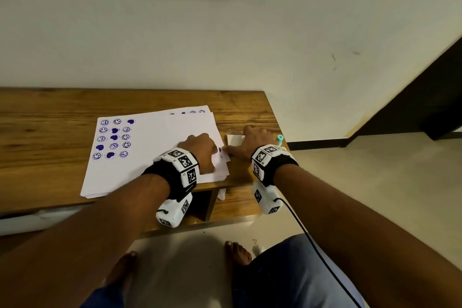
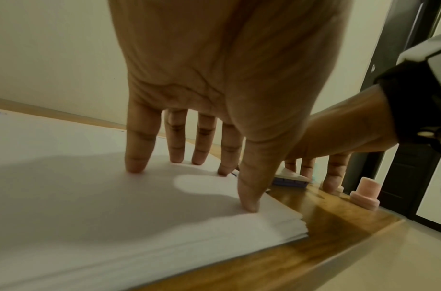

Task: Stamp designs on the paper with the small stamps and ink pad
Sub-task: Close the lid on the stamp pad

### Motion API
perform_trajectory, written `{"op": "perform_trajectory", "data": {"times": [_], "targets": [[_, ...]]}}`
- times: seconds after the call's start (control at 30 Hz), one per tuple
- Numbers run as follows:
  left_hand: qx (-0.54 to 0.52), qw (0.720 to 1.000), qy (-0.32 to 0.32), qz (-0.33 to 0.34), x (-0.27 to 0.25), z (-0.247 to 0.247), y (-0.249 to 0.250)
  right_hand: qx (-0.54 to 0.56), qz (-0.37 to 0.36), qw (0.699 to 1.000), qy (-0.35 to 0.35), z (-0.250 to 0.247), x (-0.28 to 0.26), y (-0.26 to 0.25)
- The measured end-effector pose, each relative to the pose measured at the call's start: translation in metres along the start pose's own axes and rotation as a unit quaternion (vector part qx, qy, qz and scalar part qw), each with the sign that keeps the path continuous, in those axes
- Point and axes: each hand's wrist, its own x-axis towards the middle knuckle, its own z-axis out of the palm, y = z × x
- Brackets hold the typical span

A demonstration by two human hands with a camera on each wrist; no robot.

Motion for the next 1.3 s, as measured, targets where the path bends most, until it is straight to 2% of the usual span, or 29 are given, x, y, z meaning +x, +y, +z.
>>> {"op": "perform_trajectory", "data": {"times": [0.2, 0.3, 0.4, 0.47, 0.57, 0.83, 1.1, 1.3], "targets": [[-0.015, 0.999, -0.026, 0.012, 0.0, -0.006, -0.007, 0.048, -0.022, 0.998, 0.014, -0.016, -0.005, 0.012], [-0.002, 1.0, -0.007, 0.008, 0.001, -0.016, -0.008, 0.05, -0.053, 0.997, 0.016, -0.033, -0.005, 0.021], [-0.002, 0.999, 0.034, 0.021, 0.004, -0.026, -0.007, 0.016, -0.111, 0.994, -0.006, -0.043, -0.004, 0.026], [-0.005, 0.998, 0.037, 0.042, 0.01, -0.032, -0.001, -0.026, -0.135, 0.99, -0.037, -0.045, -0.003, 0.028], [-0.003, 0.998, 0.03, 0.064, 0.024, -0.032, 0.015, -0.066, -0.153, 0.985, -0.046, -0.043, 0.002, 0.028], [0.058, 0.993, -0.021, 0.102, 0.059, -0.016, 0.043, -0.079, -0.154, 0.983, -0.053, -0.041, 0.016, 0.03], [0.057, 0.993, -0.035, 0.099, 0.072, -0.011, 0.041, -0.069, -0.139, 0.985, -0.073, -0.046, 0.017, 0.027], [0.048, 0.994, -0.04, 0.092, 0.077, -0.013, 0.043, -0.097, -0.155, 0.98, -0.079, -0.046, 0.022, 0.024]]}}
